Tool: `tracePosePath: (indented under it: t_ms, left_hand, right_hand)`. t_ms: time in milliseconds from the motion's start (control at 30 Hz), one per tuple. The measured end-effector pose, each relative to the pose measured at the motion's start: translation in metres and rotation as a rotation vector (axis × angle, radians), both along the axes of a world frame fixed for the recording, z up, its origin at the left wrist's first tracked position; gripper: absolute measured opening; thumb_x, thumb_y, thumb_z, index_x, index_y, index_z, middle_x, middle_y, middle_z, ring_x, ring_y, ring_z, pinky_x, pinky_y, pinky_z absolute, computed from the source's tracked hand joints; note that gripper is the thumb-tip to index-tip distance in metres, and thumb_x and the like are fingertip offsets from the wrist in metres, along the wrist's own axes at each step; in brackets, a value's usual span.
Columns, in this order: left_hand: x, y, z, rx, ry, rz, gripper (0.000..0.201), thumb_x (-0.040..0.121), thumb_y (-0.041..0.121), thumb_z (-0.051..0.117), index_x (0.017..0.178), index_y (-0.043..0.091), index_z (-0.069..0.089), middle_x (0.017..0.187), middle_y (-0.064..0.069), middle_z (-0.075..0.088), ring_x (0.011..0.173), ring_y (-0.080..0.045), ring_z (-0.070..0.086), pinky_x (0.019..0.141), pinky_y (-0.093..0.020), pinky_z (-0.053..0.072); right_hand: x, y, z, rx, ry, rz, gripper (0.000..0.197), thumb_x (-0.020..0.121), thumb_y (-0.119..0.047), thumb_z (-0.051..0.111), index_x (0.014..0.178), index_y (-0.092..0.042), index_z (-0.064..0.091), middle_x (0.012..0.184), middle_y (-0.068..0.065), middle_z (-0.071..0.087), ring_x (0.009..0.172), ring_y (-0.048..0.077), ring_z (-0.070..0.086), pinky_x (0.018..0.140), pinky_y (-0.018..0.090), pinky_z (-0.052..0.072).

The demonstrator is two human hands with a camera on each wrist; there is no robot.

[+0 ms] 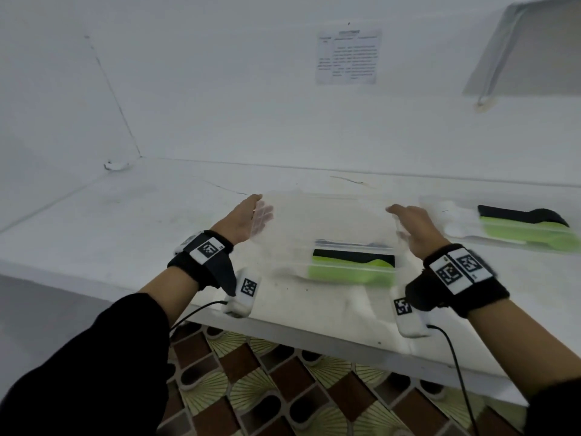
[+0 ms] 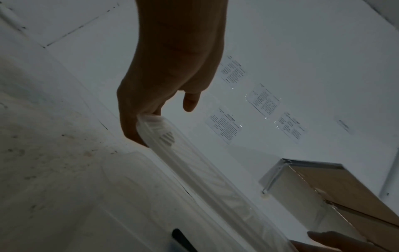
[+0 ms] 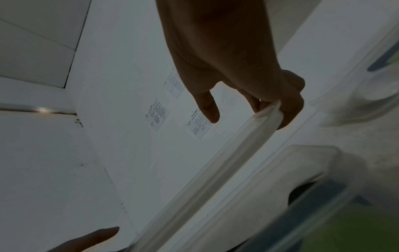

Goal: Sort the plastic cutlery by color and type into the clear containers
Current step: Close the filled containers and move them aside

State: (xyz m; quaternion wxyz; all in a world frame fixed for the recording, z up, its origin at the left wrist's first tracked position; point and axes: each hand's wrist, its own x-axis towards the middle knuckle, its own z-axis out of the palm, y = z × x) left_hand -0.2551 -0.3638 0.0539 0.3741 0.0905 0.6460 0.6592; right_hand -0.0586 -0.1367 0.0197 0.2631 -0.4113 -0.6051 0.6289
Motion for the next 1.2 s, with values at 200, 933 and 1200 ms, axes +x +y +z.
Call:
tracePosePath:
  t_ms: [200, 933, 1200]
  left_hand:
    - [-0.019, 0.007, 0.003, 0.105, 0.047, 0.017, 0.059, 0.100, 0.049, 0.015, 0.141, 0.012, 0.036, 0.142, -0.005, 0.046, 0.135, -0.022, 0.036, 0.117, -0.039, 0.014]
    - [-0.024, 0.010, -0.054, 0.066, 0.070, -0.089, 0.047, 0.101, 0.011, 0.034, 0.146, 0.002, 0.024, 0.151, -0.006, 0.028, 0.138, -0.021, 0.030, 0.106, -0.023, 0.029]
    - [-0.025, 0.000, -0.056, -0.014, 0.104, -0.243, 0.093, 0.080, 0.044, 0.067, 0.150, 0.012, 0.015, 0.157, -0.002, 0.015, 0.144, -0.020, 0.017, 0.119, -0.037, 0.011]
  right_hand:
    - [-0.008, -0.017, 0.024, 0.025, 0.094, 0.012, 0.062, 0.095, -0.051, 0.037, 0.145, -0.016, 0.025, 0.147, 0.005, 0.032, 0.134, 0.022, 0.034, 0.108, 0.033, 0.023]
    - [0.024, -0.008, -0.023, -0.206, 0.279, 0.090, 0.046, 0.097, -0.004, 0.031, 0.143, -0.008, 0.028, 0.124, 0.000, 0.041, 0.110, 0.013, 0.045, 0.072, 0.014, 0.043]
    - [0.030, -0.002, -0.037, -0.167, 0.176, 0.139, 0.053, 0.095, -0.006, 0.036, 0.146, -0.004, 0.023, 0.150, 0.003, 0.028, 0.132, 0.018, 0.035, 0.108, 0.027, 0.028]
